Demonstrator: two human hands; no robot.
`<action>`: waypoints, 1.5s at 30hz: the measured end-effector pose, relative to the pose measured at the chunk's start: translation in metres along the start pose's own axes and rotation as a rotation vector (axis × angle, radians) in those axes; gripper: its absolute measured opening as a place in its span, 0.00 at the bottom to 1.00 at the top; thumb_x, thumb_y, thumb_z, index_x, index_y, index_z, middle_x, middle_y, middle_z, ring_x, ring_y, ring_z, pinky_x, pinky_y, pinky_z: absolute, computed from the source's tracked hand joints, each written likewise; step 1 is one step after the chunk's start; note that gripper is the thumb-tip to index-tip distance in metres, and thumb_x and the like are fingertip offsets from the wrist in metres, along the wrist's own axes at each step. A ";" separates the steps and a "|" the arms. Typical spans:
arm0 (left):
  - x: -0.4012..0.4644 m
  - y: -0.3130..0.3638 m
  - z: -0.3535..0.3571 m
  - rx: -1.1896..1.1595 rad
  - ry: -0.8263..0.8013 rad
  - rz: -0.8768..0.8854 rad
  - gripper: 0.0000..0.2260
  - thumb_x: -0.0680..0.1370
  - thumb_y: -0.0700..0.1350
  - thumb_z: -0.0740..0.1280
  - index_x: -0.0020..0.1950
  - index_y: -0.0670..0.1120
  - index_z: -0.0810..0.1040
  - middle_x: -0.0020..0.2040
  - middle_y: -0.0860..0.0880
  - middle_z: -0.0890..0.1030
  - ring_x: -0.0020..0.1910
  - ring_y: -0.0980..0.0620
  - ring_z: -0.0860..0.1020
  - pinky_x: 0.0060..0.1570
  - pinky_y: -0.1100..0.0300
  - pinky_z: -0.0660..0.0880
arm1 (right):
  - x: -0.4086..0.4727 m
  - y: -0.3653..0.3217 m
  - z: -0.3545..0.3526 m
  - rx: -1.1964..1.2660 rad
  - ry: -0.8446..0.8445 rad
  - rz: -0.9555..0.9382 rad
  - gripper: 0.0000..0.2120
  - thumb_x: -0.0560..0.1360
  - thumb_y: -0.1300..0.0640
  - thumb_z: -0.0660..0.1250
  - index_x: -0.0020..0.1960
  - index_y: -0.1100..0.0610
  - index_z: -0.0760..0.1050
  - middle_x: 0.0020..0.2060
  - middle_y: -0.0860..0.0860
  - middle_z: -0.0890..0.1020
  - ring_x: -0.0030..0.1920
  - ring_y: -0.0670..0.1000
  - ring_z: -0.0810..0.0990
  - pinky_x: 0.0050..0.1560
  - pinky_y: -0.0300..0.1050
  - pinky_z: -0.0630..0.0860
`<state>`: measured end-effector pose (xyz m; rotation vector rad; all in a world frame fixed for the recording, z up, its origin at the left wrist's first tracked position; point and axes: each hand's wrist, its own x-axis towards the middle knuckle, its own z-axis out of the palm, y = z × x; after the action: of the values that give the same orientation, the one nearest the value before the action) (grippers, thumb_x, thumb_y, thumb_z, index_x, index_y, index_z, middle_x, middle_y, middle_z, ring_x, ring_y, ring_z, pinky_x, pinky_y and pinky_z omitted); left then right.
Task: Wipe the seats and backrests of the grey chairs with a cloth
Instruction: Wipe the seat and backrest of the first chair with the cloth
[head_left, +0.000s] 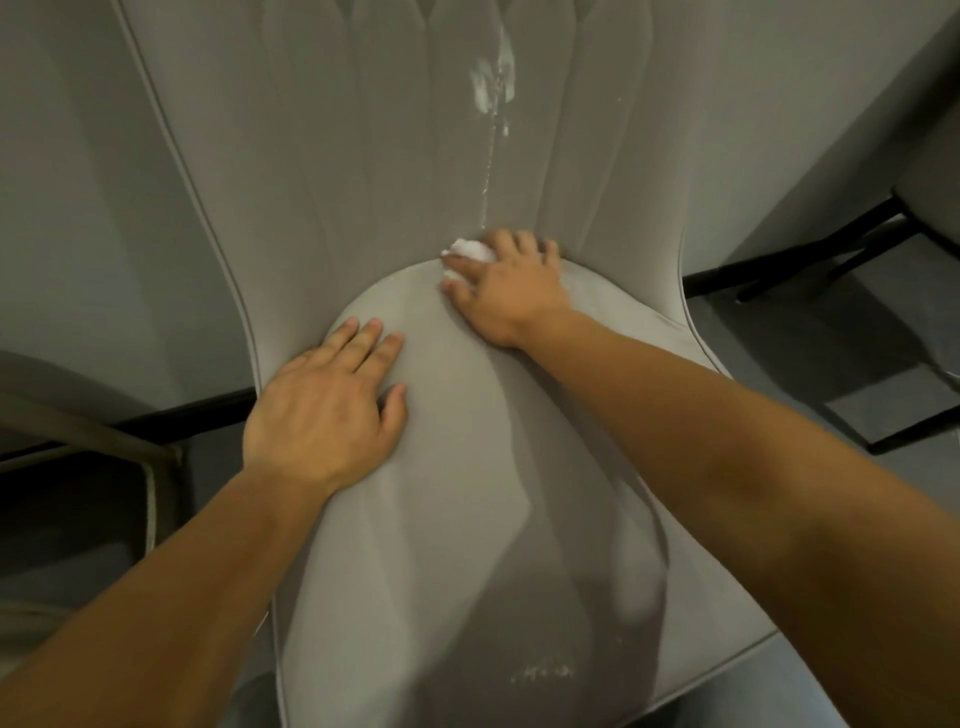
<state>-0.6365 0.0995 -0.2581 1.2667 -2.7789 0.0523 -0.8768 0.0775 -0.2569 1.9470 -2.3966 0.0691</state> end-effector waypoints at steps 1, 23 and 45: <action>0.000 0.000 0.000 -0.004 -0.003 0.001 0.27 0.78 0.58 0.49 0.75 0.50 0.65 0.75 0.49 0.65 0.74 0.52 0.61 0.67 0.52 0.64 | 0.000 0.010 -0.001 -0.011 -0.013 0.050 0.25 0.79 0.34 0.46 0.74 0.36 0.66 0.69 0.53 0.70 0.69 0.59 0.64 0.71 0.63 0.55; -0.002 0.001 -0.002 -0.033 0.011 -0.003 0.26 0.78 0.55 0.50 0.74 0.49 0.66 0.74 0.49 0.66 0.74 0.52 0.62 0.67 0.52 0.65 | -0.005 -0.052 -0.004 0.419 0.008 -0.193 0.17 0.81 0.51 0.61 0.67 0.55 0.71 0.65 0.56 0.72 0.59 0.60 0.76 0.54 0.50 0.70; -0.002 0.001 0.001 -0.038 0.022 0.000 0.26 0.77 0.54 0.51 0.74 0.49 0.68 0.73 0.48 0.67 0.73 0.51 0.64 0.67 0.51 0.66 | -0.009 -0.049 0.003 0.260 0.008 -0.028 0.26 0.80 0.41 0.57 0.73 0.53 0.69 0.72 0.53 0.71 0.74 0.61 0.64 0.75 0.57 0.57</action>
<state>-0.6363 0.1015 -0.2592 1.2492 -2.7475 0.0128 -0.8267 0.0759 -0.2607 2.0767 -2.4615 0.4055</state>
